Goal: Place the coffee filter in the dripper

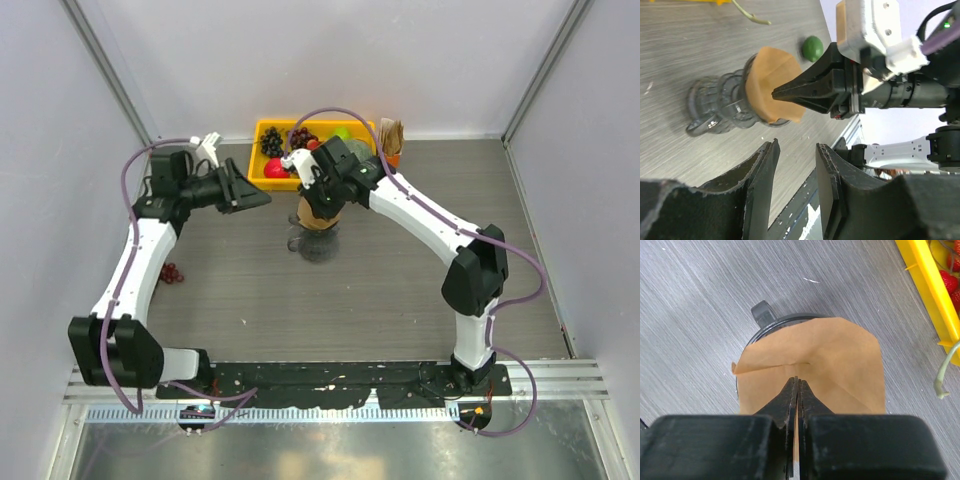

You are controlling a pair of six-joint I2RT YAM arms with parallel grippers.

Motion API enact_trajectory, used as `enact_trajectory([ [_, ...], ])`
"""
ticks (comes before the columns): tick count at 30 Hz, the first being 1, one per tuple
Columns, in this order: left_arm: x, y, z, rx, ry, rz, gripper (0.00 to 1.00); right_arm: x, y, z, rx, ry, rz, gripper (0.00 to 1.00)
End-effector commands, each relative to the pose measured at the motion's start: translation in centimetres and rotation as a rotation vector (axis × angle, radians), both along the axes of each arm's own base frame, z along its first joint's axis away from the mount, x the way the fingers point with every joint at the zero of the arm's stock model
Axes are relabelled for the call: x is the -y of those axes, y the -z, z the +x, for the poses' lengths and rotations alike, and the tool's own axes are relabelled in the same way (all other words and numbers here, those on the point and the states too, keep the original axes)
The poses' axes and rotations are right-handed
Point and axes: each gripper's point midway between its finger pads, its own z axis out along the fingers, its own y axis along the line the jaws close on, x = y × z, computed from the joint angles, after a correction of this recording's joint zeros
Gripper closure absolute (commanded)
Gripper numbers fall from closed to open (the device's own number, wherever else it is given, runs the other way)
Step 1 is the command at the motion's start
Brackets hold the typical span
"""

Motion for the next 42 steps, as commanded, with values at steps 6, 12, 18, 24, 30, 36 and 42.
enact_trajectory([
  [6, -6.6, -0.2, -1.9, 0.029, -0.178, -0.041, 0.56, -1.7, 1.9, 1.9, 0.055, -0.014, -0.041, 0.95],
  [12, -7.9, -1.2, -2.9, 0.066, -0.225, -0.042, 0.56, -1.3, 4.0, 2.2, 0.081, -0.033, -0.106, 0.95],
  [18, -8.2, -0.8, -3.6, 0.06, -0.237, -0.044, 0.56, -1.1, 5.2, 1.6, 0.075, -0.056, -0.152, 0.95],
  [24, -8.4, -0.3, -3.9, 0.052, -0.248, -0.043, 0.56, -0.8, 6.3, 1.4, 0.065, -0.062, -0.186, 0.95],
  [30, -8.6, -0.1, -4.2, 0.056, -0.249, -0.041, 0.56, -0.6, 7.2, 0.9, 0.044, -0.073, -0.196, 0.95],
  [36, -8.6, 0.1, -4.5, 0.055, -0.247, -0.037, 0.56, -1.2, 6.1, 0.9, 0.052, -0.094, -0.162, 0.95],
  [42, -8.5, -0.2, -4.2, 0.06, -0.248, -0.048, 0.56, -1.8, 3.3, 1.4, 0.101, -0.11, -0.126, 0.95],
])
